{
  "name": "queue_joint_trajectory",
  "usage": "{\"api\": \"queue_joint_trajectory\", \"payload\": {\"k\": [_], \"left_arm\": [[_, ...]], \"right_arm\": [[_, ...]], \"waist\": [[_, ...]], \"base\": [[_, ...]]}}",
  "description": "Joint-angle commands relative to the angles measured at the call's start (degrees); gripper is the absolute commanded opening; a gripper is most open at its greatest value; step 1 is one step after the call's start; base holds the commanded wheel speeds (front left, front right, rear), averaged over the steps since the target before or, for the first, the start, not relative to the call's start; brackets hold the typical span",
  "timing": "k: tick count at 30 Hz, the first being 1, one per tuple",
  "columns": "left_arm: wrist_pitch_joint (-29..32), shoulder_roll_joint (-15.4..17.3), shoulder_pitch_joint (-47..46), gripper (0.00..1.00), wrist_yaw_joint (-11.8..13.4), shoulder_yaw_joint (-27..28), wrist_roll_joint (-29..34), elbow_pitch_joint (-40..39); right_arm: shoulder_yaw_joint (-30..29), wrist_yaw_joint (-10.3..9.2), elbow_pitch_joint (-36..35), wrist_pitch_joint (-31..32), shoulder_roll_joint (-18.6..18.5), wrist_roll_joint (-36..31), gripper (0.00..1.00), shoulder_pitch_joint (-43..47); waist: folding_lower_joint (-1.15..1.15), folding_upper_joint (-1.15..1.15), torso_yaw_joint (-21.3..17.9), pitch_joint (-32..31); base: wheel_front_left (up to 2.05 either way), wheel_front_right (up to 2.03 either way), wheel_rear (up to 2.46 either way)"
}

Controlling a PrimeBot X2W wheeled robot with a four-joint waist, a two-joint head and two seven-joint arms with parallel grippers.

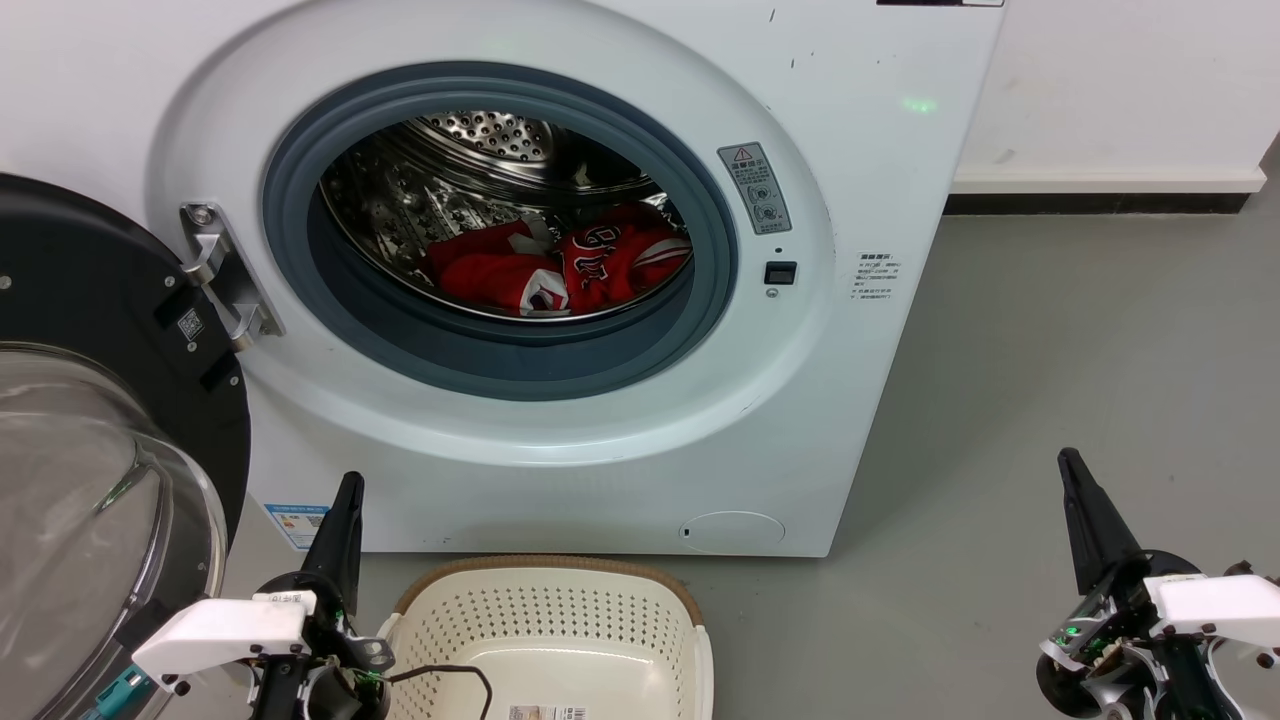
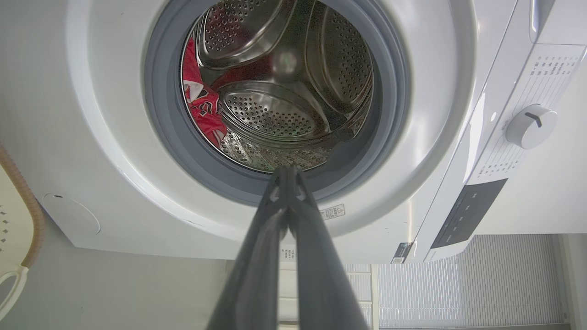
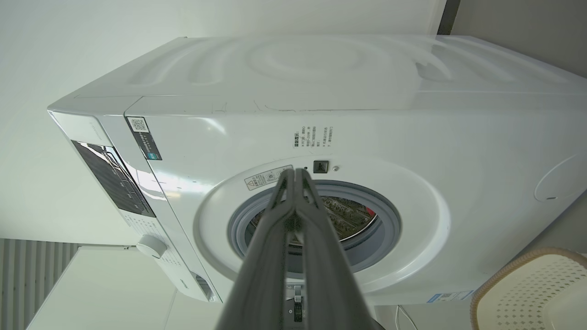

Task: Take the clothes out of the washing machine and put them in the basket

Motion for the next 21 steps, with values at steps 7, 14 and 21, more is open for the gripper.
{"api": "queue_joint_trajectory", "payload": {"k": [7,14,21], "left_arm": [[0.1,-0.06,-0.35,0.0,-0.17,0.15,-0.12,-0.04],[0.1,-0.06,-0.35,0.0,-0.17,0.15,-0.12,-0.04],[0.1,-0.06,-0.35,0.0,-0.17,0.15,-0.12,-0.04]], "right_arm": [[0.02,-0.02,0.06,0.02,0.19,-0.25,0.0,-0.7],[0.02,-0.02,0.06,0.02,0.19,-0.25,0.0,-0.7],[0.02,-0.02,0.06,0.02,0.19,-0.25,0.0,-0.7]], "waist": [[0.0,0.0,0.0,0.0],[0.0,0.0,0.0,0.0],[0.0,0.0,0.0,0.0]], "base": [[0.0,0.0,0.0],[0.0,0.0,0.0],[0.0,0.0,0.0]]}}
